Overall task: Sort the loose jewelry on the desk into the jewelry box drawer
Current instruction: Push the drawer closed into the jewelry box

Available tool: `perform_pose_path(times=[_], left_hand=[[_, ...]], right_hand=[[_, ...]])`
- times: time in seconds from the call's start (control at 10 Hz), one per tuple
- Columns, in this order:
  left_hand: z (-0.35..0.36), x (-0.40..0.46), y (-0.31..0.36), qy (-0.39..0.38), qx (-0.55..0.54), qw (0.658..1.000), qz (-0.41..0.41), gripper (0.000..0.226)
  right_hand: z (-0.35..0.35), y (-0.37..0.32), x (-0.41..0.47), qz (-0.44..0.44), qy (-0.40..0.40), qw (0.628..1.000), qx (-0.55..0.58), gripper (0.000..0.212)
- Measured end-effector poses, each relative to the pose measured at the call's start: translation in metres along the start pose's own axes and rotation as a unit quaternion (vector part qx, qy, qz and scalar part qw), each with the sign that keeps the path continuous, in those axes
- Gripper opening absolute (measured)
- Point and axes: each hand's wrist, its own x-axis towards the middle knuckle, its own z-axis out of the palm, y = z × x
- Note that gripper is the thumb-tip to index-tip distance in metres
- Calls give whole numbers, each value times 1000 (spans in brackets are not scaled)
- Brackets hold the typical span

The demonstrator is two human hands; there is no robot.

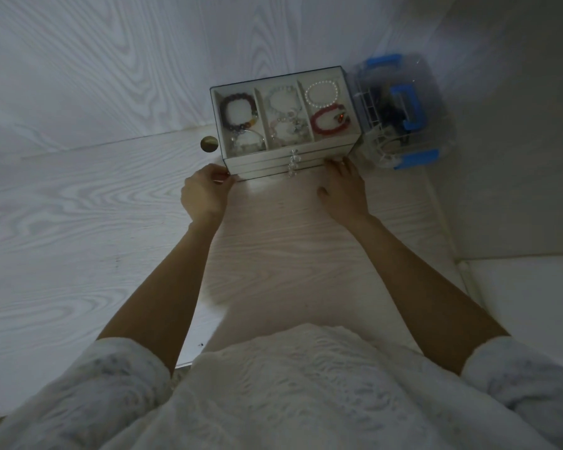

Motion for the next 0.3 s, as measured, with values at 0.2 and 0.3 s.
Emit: perform_pose_path(times=[0.2,0.3], left_hand=[[-3,-20,-6,-22,-85,996,-28,16],[-10,-39,-12,-36,-174,982,-64,20]], right_hand=[[-9,-9,-19,11,18,1000,21,39],[-19,-19,-35,4,78,992,102,27]])
